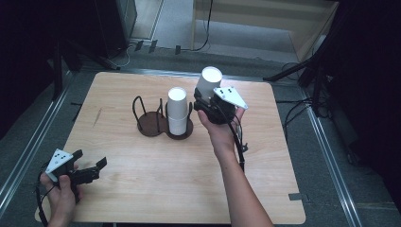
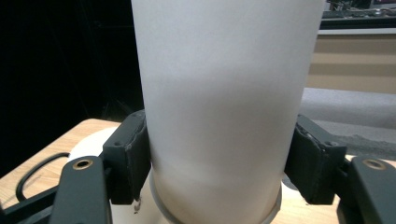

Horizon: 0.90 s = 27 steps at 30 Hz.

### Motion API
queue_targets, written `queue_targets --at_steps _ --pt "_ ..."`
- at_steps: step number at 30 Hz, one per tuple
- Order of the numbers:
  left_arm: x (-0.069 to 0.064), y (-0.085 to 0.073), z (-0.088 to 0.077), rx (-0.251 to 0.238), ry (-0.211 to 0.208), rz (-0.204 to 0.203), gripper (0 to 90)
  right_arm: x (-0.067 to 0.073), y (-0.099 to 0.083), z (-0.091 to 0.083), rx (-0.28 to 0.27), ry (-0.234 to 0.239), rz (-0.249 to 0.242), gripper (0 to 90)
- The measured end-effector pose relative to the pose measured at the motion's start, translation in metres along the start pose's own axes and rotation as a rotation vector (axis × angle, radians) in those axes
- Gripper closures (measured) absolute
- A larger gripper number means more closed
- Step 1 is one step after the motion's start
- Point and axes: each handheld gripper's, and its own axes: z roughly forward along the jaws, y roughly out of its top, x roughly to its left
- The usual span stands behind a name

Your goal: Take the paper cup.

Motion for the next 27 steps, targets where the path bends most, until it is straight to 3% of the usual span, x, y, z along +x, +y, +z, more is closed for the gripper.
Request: queue_targets --at_steps 3,7,10,16,20,25,27 --pt "0.001 0.0 -0.002 -0.03 -0.006 0.006 0.0 -0.006 -0.004 -0.006 0.004 -0.007 -0.001 30.8" --pt "0.0 0.0 0.0 -0.019 0.021 0.035 0.0 -0.015 -0.012 -0.016 0.003 -0.017 -0.002 30.7" --pt "0.001 0.001 0.0 -0.033 -0.002 0.021 0.0 -0.022 -0.017 -0.023 0.001 -0.013 0.008 30.8" --pt "-0.006 0.008 0.003 -0.071 0.007 0.005 0.0 -0.032 -0.03 -0.034 0.016 -0.036 0.022 30.9" --pt "-0.015 0.015 0.007 -0.063 -0.004 0.01 0.0 -0.038 -0.041 -0.041 0.031 -0.045 0.019 30.7" --pt "-0.039 0.026 0.011 -0.031 0.034 0.088 0.0 -0.043 -0.055 -0.049 0.035 -0.063 0.026 30.7" --pt "-0.047 0.029 0.013 -0.03 0.002 0.096 0.0 -0.045 -0.061 -0.052 0.037 -0.07 0.03 30.7"
